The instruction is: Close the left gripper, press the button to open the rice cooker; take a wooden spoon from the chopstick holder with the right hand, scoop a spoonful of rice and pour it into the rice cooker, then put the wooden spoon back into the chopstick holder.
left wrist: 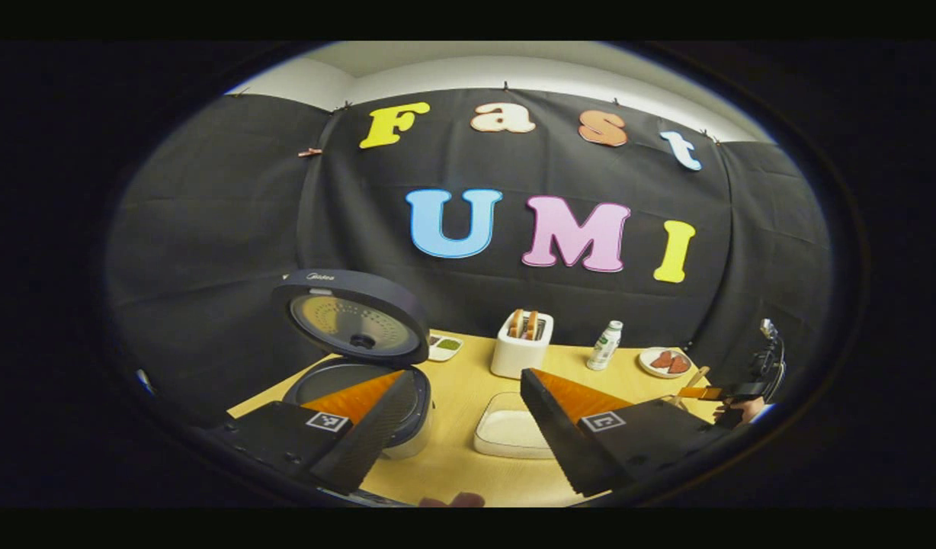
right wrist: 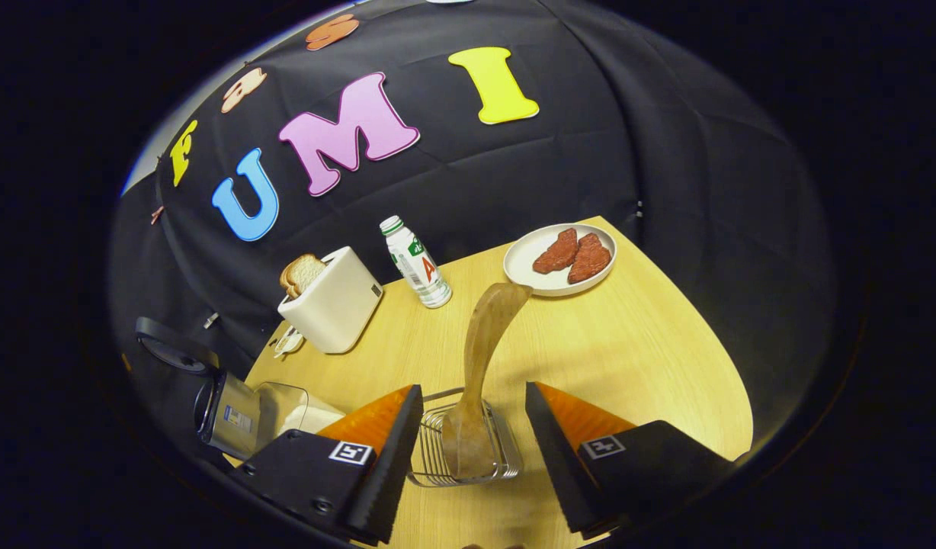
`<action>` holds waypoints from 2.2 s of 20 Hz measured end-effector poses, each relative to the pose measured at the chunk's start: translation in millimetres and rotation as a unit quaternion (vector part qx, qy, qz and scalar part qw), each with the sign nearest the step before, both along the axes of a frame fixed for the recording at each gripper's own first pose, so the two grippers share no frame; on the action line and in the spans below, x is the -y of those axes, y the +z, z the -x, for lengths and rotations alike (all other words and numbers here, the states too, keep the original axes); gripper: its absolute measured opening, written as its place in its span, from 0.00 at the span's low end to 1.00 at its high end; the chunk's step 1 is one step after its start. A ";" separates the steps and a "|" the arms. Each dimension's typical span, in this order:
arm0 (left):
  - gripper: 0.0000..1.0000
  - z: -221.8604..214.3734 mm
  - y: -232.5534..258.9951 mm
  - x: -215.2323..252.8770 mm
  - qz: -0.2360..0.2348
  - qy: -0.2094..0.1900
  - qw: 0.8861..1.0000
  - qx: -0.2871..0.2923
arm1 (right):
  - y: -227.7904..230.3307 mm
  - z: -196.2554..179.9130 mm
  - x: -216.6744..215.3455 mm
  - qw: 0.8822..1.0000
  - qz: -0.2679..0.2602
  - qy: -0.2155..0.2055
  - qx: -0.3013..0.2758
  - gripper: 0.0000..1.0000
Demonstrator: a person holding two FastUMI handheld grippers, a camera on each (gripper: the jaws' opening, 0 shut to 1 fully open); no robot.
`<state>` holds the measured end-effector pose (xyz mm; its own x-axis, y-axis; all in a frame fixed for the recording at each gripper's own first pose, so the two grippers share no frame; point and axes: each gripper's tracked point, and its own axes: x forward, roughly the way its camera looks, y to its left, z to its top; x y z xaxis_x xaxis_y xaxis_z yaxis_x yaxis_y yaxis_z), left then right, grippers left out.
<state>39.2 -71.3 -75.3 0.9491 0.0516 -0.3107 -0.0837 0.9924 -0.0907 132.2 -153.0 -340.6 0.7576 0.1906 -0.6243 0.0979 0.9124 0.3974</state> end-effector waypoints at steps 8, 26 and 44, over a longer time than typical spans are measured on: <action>0.95 -2.9 14.5 -17.9 0.012 -0.021 0.999 0.025 | 76.2 32.4 35.5 0.994 0.066 -0.051 0.068 0.99; 0.95 -51.6 89.6 -148.7 -0.038 0.000 0.991 0.132 | 256.6 94.4 -68.7 0.967 0.121 -0.072 0.212 0.98; 0.96 -161.1 41.9 -205.6 -0.045 -0.004 0.997 0.067 | 287.4 112.9 -122.7 0.958 0.158 -0.071 0.230 0.98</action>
